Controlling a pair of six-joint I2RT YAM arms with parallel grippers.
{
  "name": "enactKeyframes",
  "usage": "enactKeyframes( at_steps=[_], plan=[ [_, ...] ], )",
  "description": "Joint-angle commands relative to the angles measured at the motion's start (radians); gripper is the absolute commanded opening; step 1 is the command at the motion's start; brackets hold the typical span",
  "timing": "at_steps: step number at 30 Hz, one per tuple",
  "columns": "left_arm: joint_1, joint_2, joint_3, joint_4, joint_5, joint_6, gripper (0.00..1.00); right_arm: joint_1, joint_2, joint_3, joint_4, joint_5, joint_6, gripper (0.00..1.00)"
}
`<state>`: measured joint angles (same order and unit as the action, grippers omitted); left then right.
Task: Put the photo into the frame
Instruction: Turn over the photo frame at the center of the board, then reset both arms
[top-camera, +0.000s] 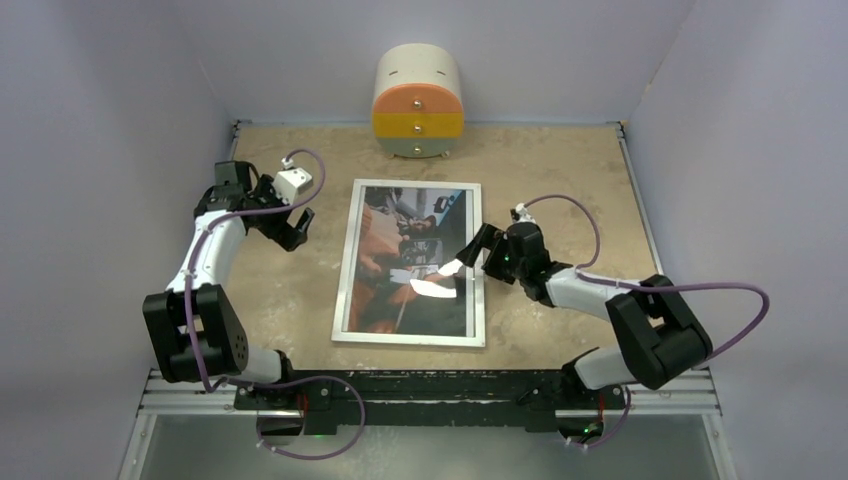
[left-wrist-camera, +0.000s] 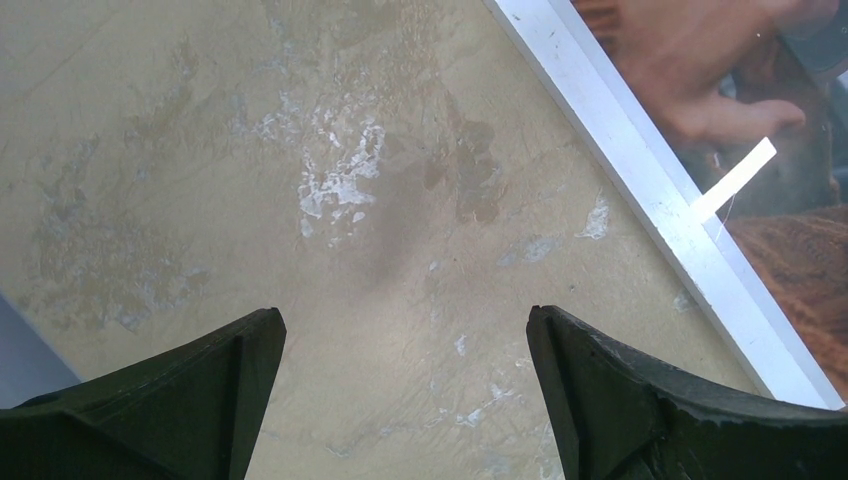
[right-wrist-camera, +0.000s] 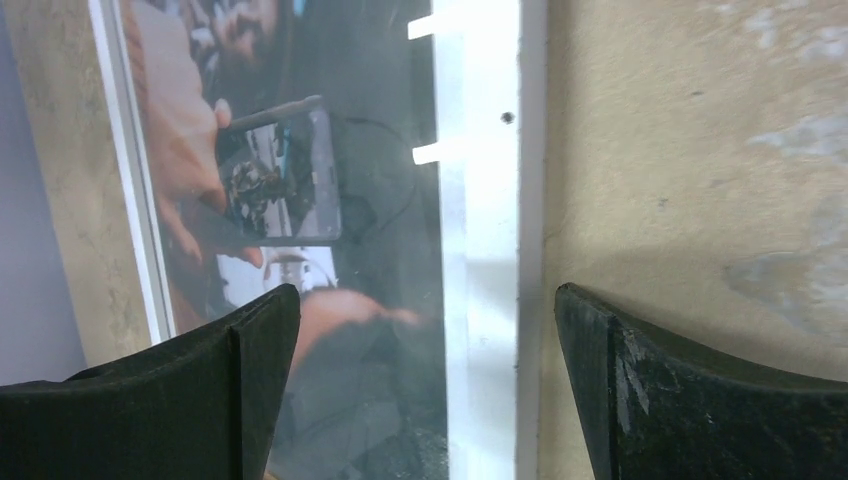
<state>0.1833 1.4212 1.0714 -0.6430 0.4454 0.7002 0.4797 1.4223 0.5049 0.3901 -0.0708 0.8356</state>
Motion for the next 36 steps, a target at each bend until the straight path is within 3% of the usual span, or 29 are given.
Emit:
enactKeyframes(
  at_steps=[1,8,11,13,20,25,29,33,36],
  plan=[
    [0.015,-0.026,-0.022,0.055,0.052,-0.003,1.00,-0.056,-0.047,0.024,-0.098,0.017,-0.057,0.99],
    [0.024,0.001,-0.096,0.151,0.070,-0.047,1.00,-0.199,-0.194,0.024,-0.263,0.129,-0.118,0.99],
    [0.024,0.006,-0.193,0.306,0.056,-0.139,1.00,-0.214,-0.247,0.060,-0.316,0.276,-0.151,0.99],
    [0.024,0.015,-0.249,0.407,0.065,-0.177,1.00,-0.214,-0.270,0.088,-0.351,0.463,-0.162,0.99],
    [0.022,-0.010,-0.471,0.935,0.029,-0.473,1.00,-0.215,-0.325,-0.058,0.051,0.872,-0.462,0.99],
    [0.022,0.002,-0.656,1.379,0.067,-0.663,1.00,-0.219,-0.250,-0.130,0.309,0.925,-0.570,0.99],
    [0.022,0.064,-0.766,1.681,0.100,-0.693,1.00,-0.223,-0.167,-0.229,0.637,0.891,-0.655,0.99],
    [0.017,0.100,-0.796,1.825,0.081,-0.718,1.00,-0.229,-0.043,-0.267,0.896,0.889,-0.723,0.99],
    [0.014,0.146,-0.853,1.983,0.052,-0.715,1.00,-0.233,0.027,-0.296,0.992,0.865,-0.714,0.99]
  ],
)
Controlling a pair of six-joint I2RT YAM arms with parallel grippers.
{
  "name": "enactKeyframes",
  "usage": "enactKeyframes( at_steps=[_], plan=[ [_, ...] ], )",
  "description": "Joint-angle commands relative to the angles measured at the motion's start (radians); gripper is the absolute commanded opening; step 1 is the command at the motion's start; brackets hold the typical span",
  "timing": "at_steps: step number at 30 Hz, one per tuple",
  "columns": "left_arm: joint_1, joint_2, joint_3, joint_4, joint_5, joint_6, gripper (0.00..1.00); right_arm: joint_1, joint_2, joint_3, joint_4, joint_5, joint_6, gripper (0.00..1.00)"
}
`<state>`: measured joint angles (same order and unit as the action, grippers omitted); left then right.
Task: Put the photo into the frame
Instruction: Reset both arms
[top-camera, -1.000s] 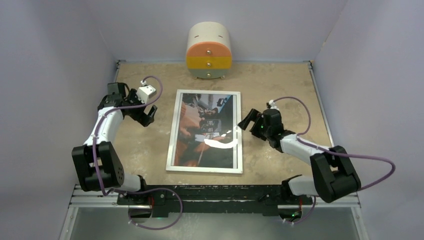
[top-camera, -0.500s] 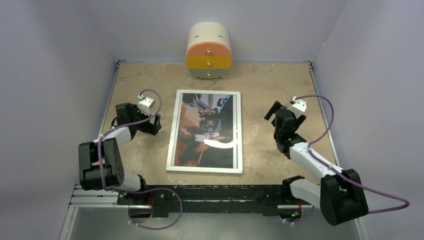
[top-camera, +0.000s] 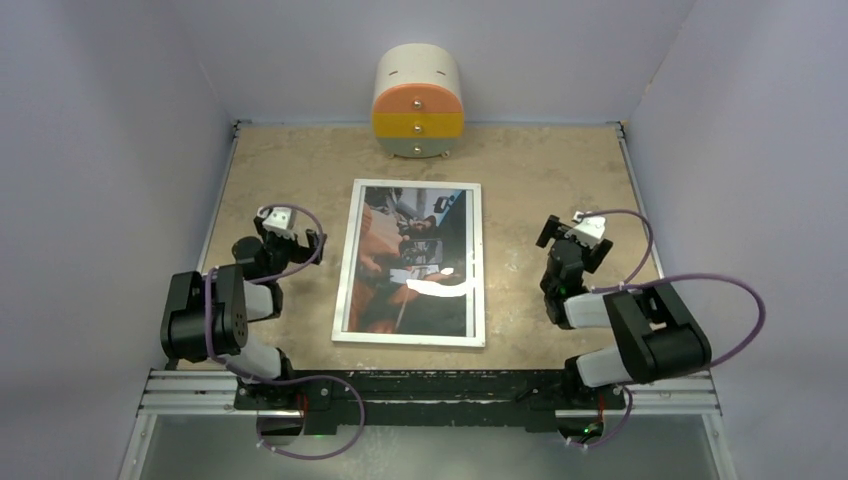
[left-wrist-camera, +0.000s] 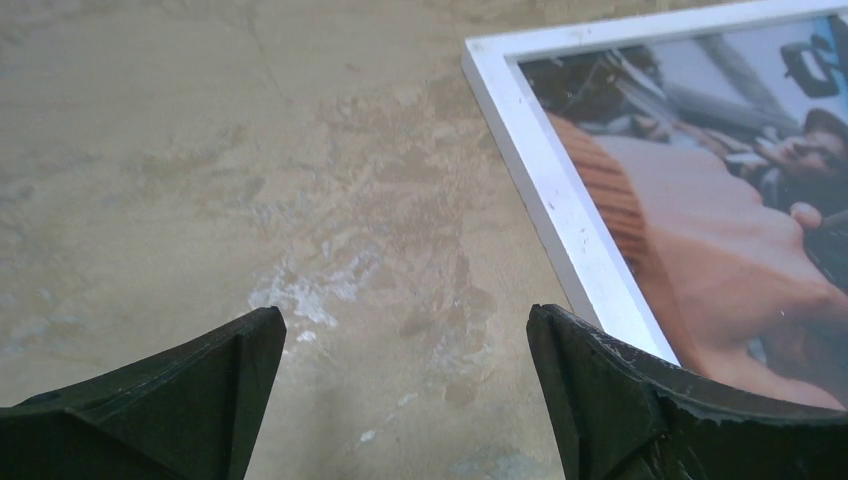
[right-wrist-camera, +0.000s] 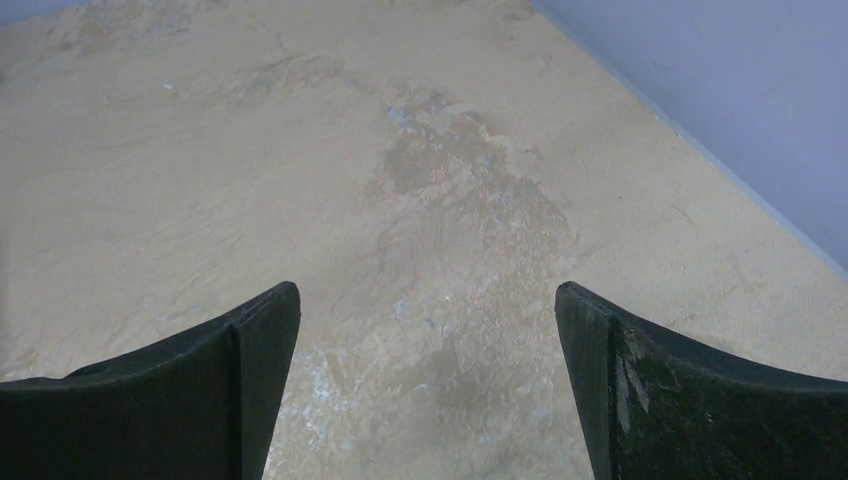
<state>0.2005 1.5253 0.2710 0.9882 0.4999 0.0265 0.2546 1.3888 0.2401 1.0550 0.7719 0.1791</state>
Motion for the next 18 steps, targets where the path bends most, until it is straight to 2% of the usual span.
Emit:
enactKeyframes(
  at_steps=[1,3,5,7,8,9,10,11,12,13,15,18],
  plan=[
    [-0.007,0.070,-0.080,0.433,0.003,-0.044,1.00,-0.008,0.089,-0.060,0.418,0.003,-0.068,0.99],
    [-0.018,0.092,-0.118,0.541,-0.003,-0.035,1.00,-0.009,0.160,-0.112,0.645,-0.033,-0.165,0.99],
    [-0.065,0.067,-0.170,0.571,-0.077,0.041,1.00,-0.009,0.158,-0.112,0.587,-0.148,-0.171,0.99],
    [-0.125,0.134,-0.191,0.678,-0.145,0.075,1.00,-0.012,0.185,-0.092,0.523,-0.219,-0.151,0.99],
    [-0.133,0.169,-0.170,0.678,-0.141,0.065,1.00,-0.020,0.243,-0.080,0.602,-0.221,-0.199,0.99],
    [-0.134,0.128,-0.135,0.547,-0.143,0.075,1.00,-0.021,0.257,-0.066,0.617,-0.206,-0.226,0.99],
    [-0.135,0.084,-0.085,0.370,-0.147,0.101,1.00,-0.033,0.210,-0.043,0.476,-0.227,-0.158,0.99],
    [-0.142,0.093,-0.040,0.313,-0.173,0.095,1.00,-0.062,0.181,-0.002,0.315,-0.274,-0.104,0.99],
    [-0.143,0.125,-0.025,0.361,-0.185,0.079,1.00,-0.101,0.193,0.025,0.286,-0.318,-0.082,0.99],
    [-0.148,0.118,-0.042,0.382,-0.180,0.080,1.00,-0.125,0.199,0.023,0.327,-0.339,-0.090,0.99],
    [-0.149,0.101,-0.024,0.310,-0.177,0.098,1.00,-0.132,0.173,0.028,0.252,-0.352,-0.056,0.99],
    [-0.153,0.109,-0.033,0.343,-0.171,0.092,1.00,-0.132,0.193,0.009,0.365,-0.310,-0.097,0.99]
  ],
)
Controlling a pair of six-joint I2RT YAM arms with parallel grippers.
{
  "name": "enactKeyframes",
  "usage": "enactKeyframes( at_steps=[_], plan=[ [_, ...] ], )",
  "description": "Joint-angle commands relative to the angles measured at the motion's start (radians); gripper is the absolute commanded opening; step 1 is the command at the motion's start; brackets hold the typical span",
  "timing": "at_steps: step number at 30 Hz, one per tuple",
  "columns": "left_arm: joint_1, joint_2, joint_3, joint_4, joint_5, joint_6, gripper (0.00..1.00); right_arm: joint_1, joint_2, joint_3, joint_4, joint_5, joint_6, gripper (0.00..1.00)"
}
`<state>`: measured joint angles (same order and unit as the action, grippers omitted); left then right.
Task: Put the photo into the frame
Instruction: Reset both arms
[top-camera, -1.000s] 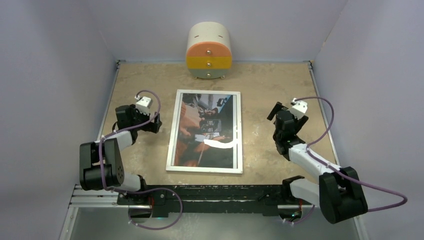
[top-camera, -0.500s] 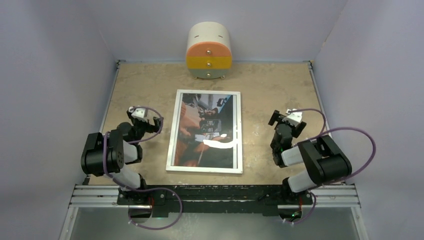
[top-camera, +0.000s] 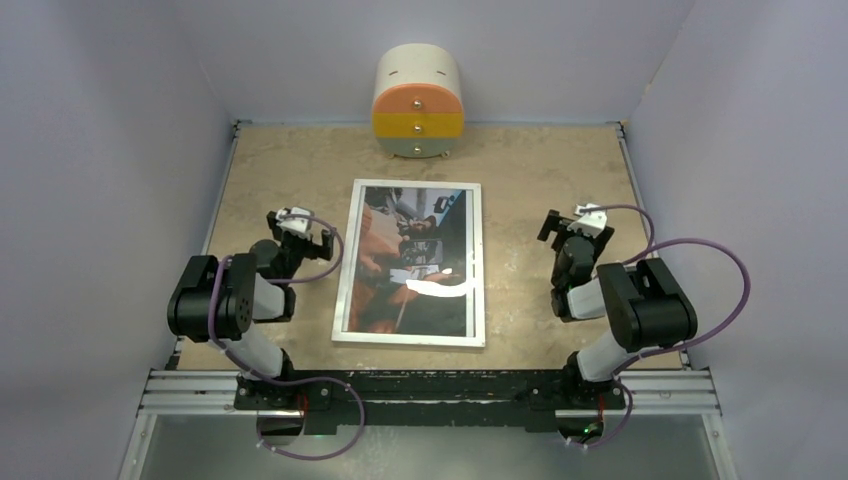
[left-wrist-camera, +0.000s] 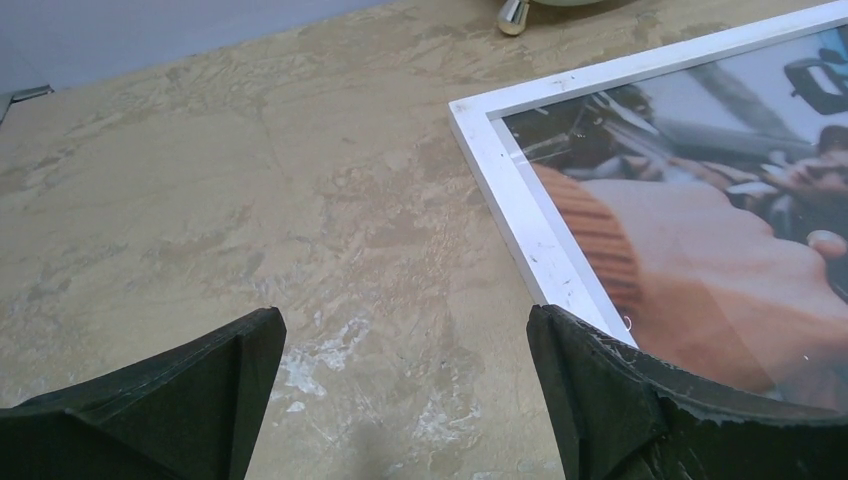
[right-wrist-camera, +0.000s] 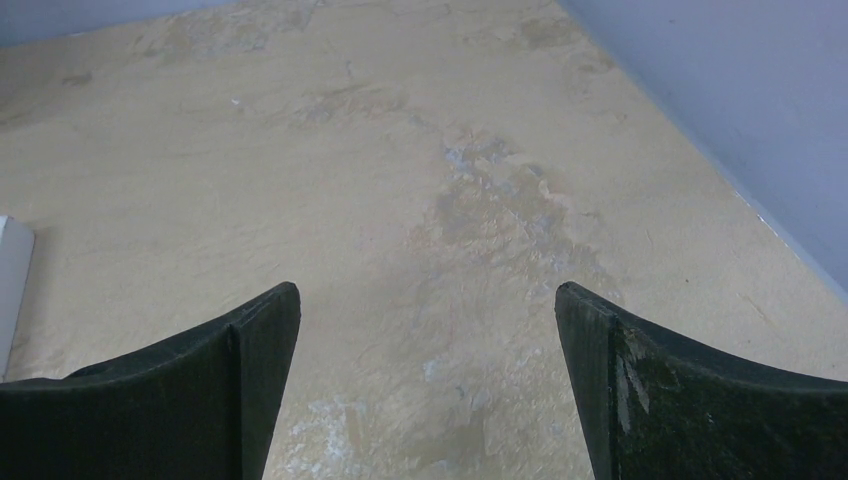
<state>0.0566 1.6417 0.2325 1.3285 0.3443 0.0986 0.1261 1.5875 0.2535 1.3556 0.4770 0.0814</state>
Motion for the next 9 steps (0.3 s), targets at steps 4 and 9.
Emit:
enactKeyframes(
  at_steps=[4,9],
  plan=[
    [-0.012,-0.002,0.019,-0.017,-0.023,0.028,1.00,-0.003,-0.007,-0.003,0.046,-0.032,0.003,0.99],
    [-0.029,-0.008,0.023,-0.036,-0.055,0.035,1.00,-0.003,-0.008,-0.002,0.043,-0.033,0.004,0.99]
  ],
)
